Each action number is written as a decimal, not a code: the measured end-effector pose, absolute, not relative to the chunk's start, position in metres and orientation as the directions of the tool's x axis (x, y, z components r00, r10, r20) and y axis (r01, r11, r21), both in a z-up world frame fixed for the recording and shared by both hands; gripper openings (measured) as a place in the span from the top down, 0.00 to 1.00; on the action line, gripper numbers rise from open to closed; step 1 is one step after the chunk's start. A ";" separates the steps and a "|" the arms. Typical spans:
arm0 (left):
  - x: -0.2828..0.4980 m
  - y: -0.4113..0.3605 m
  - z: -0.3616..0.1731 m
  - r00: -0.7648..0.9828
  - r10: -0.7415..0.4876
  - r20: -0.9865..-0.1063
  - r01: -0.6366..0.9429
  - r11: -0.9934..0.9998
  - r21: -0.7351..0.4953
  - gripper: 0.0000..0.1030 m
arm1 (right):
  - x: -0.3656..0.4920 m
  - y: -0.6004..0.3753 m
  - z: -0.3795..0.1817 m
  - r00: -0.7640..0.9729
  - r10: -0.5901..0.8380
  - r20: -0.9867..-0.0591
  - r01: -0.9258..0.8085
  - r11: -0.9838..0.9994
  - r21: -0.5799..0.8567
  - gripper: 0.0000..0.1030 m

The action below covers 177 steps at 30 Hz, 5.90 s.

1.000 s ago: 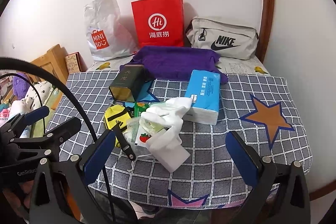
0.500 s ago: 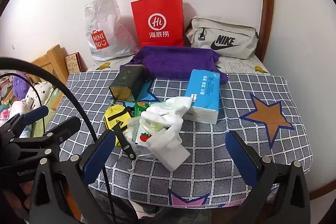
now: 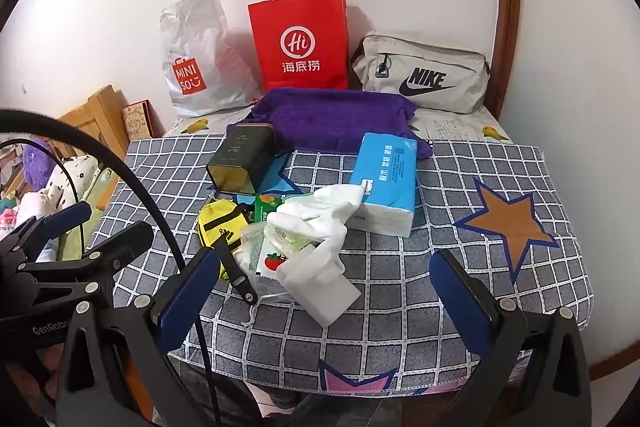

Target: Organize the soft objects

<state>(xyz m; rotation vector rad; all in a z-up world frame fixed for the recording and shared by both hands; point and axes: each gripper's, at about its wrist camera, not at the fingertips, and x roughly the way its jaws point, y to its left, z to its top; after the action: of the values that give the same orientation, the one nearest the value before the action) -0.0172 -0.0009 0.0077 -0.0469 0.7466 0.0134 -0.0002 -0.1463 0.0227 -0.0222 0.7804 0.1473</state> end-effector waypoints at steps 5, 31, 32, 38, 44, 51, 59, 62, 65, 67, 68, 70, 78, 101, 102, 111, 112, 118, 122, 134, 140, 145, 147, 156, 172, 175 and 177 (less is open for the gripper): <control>-0.016 -0.002 0.007 0.732 -0.002 -0.682 -0.030 0.999 -0.036 0.00 | 0.000 -0.147 0.022 0.699 0.123 -0.705 -0.140 0.990 0.035 0.00; -0.006 0.001 -0.009 0.709 -0.029 -0.705 -0.009 0.999 -0.050 0.00 | 0.003 -0.146 0.012 0.697 0.122 -0.707 -0.148 0.989 0.024 0.00; -0.004 0.003 -0.013 0.701 -0.024 -0.712 -0.017 0.999 -0.050 0.00 | 0.004 -0.145 0.008 0.692 0.119 -0.712 -0.153 0.988 0.017 0.00; 0.009 0.022 -0.036 0.658 -0.009 -0.753 -0.073 0.994 -0.076 0.00 | 0.016 -0.146 -0.025 0.654 0.131 -0.745 -0.178 0.984 0.017 0.00; 0.020 0.029 -0.057 0.621 -0.011 -0.784 -0.092 0.992 -0.086 0.00 | 0.029 -0.144 -0.068 0.623 0.144 -0.769 -0.226 0.974 -0.001 0.01; 0.031 0.030 -0.079 0.579 -0.034 -0.814 -0.084 0.991 -0.101 0.00 | 0.042 -0.152 -0.104 0.569 0.164 -0.806 -0.236 0.971 0.030 0.03; 0.048 0.032 -0.092 0.564 -0.056 -0.824 -0.091 0.987 -0.129 0.00 | 0.059 -0.158 -0.125 0.522 0.240 -0.819 -0.255 0.960 0.119 0.03; 0.053 0.035 -0.097 0.555 -0.053 -0.830 -0.103 0.986 -0.132 0.00 | 0.066 -0.159 -0.130 0.525 0.250 -0.814 -0.255 0.958 0.130 0.04; 0.056 0.039 -0.103 0.551 -0.085 -0.830 -0.086 0.984 -0.158 0.00 | 0.068 -0.159 -0.131 0.530 0.289 -0.798 -0.273 0.948 0.162 0.12; 0.060 0.043 -0.108 0.540 -0.079 -0.838 -0.094 0.984 -0.153 0.00 | 0.067 -0.157 -0.132 0.535 0.304 -0.788 -0.299 0.941 0.160 0.18; 0.061 0.044 -0.110 0.538 -0.074 -0.840 -0.098 0.984 -0.150 0.00 | 0.066 -0.155 -0.131 0.539 0.309 -0.783 -0.309 0.938 0.157 0.26; 0.062 0.046 -0.112 0.535 -0.076 -0.841 -0.091 0.985 -0.147 0.00 | 0.064 -0.154 -0.130 0.527 0.347 -0.776 -0.336 0.924 0.185 0.41; 0.067 0.054 -0.113 0.540 -0.073 -0.838 -0.086 0.986 -0.141 0.00 | 0.041 -0.150 -0.106 0.519 0.394 -0.759 -0.395 0.897 0.197 0.41; 0.060 0.014 -0.136 0.477 -0.172 -0.862 -0.095 0.965 -0.245 0.00 | 0.024 -0.168 -0.063 0.584 0.439 -0.683 -0.406 0.886 0.223 0.41; 0.063 0.013 -0.139 0.464 -0.169 -0.870 -0.114 0.962 -0.248 0.00 | 0.025 -0.171 -0.064 0.587 0.435 -0.683 -0.395 0.890 0.228 0.41; 0.066 0.008 -0.141 0.504 -0.156 -0.849 -0.146 0.954 -0.262 0.03 | 0.018 -0.184 -0.069 0.592 0.429 -0.682 -0.367 0.897 0.246 0.41; 0.065 0.008 -0.140 0.509 -0.155 -0.847 -0.140 0.956 -0.259 0.12 | 0.018 -0.184 -0.069 0.593 0.427 -0.683 -0.364 0.898 0.247 0.41; 0.062 0.013 -0.135 0.510 -0.186 -0.840 -0.087 0.960 -0.266 0.41 | 0.018 -0.185 -0.072 0.592 0.419 -0.688 -0.353 0.903 0.246 0.41; 0.059 0.026 -0.133 0.500 -0.226 -0.836 -0.067 0.952 -0.297 0.51 | 0.018 -0.185 -0.073 0.588 0.423 -0.690 -0.352 0.901 0.252 0.41; 0.063 0.037 -0.134 0.495 -0.299 -0.815 -0.066 0.923 -0.379 0.66 | 0.019 -0.175 -0.080 0.566 0.430 -0.704 -0.368 0.895 0.251 0.40; 0.063 0.033 -0.139 0.505 -0.278 -0.817 -0.107 0.919 -0.379 0.67 | 0.021 -0.177 -0.082 0.558 0.425 -0.713 -0.359 0.898 0.254 0.39; 0.061 0.047 -0.131 0.521 -0.299 -0.800 -0.087 0.913 -0.398 0.71 | 0.019 -0.181 -0.083 0.557 0.420 -0.717 -0.351 0.901 0.256 0.39; 0.061 0.054 -0.127 0.528 -0.256 -0.810 -0.102 0.928 -0.359 0.73 | 0.020 -0.182 -0.084 0.555 0.419 -0.719 -0.347 0.902 0.258 0.39; 0.066 0.060 -0.135 0.496 -0.223 -0.839 -0.088 0.948 -0.304 0.73 | 0.023 -0.173 -0.090 0.538 0.430 -0.725 -0.357 0.895 0.266 0.39; 0.062 0.071 -0.127 0.538 -0.258 -0.803 -0.059 0.938 -0.341 0.92 | 0.026 -0.169 -0.093 0.523 0.421 -0.741 -0.352 0.899 0.262 0.39; 0.063 0.073 -0.129 0.534 -0.278 -0.799 -0.052 0.932 -0.359 0.92 | 0.027 -0.166 -0.093 0.522 0.422 -0.741 -0.354 0.898 0.262 0.39; 0.064 0.073 -0.131 0.530 -0.285 -0.798 -0.043 0.932 -0.361 0.92 | 0.028 -0.164 -0.095 0.515 0.422 -0.746 -0.353 0.897 0.265 0.39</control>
<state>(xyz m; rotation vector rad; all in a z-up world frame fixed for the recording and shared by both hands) 0.0642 0.0729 -0.1305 -0.3585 1.0068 -0.1482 0.0285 -0.1637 -0.0948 0.0829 0.9183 0.4663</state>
